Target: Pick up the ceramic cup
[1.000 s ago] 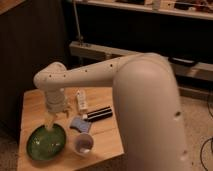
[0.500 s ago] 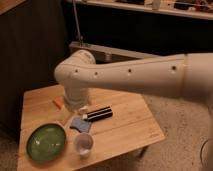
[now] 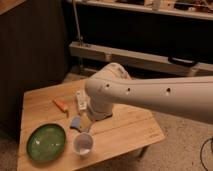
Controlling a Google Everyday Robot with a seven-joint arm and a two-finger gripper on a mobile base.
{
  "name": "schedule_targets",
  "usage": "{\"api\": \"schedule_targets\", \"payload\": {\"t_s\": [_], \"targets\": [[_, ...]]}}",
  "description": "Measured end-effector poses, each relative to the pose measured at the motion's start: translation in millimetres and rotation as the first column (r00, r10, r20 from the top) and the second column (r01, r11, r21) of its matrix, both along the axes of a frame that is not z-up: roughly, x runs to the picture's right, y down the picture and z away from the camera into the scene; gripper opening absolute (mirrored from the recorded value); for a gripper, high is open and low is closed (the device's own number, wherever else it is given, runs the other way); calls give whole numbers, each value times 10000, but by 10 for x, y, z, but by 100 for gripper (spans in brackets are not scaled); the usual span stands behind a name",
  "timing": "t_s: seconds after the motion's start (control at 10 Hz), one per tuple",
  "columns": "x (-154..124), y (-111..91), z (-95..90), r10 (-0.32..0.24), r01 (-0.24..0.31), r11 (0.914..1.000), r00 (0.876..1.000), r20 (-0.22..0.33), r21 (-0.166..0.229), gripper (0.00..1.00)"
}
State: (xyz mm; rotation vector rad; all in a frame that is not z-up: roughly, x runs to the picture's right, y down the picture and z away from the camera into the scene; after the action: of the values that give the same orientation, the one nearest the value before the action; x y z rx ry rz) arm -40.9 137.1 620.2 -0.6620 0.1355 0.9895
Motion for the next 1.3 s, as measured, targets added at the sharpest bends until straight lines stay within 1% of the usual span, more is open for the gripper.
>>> {"api": "schedule_targets", "payload": {"t_s": [0.1, 0.3, 0.5, 0.6, 0.7, 0.8, 1.0, 1.1, 1.3], "targets": [[10, 121, 205, 136, -138, 9998, 9998, -142, -146, 80], [34, 347, 657, 568, -583, 9972, 9979, -315, -463, 80], [54, 521, 952, 990, -1013, 9917, 9945, -329, -787, 80], [56, 572, 1019, 1113, -1136, 9896, 9933, -309, -882, 80], [50, 605, 1044, 1157, -1178, 9888, 9929, -273, -911, 80], [45, 637, 1022, 1172, -1187, 9892, 9929, -216, -865, 80], [40, 627, 940, 1117, -1123, 9911, 9937, -125, -717, 80], [20, 609, 881, 1016, -1020, 9928, 9948, -87, -632, 80], [-69, 627, 860, 726, -728, 9951, 9973, -58, -671, 80]]}}
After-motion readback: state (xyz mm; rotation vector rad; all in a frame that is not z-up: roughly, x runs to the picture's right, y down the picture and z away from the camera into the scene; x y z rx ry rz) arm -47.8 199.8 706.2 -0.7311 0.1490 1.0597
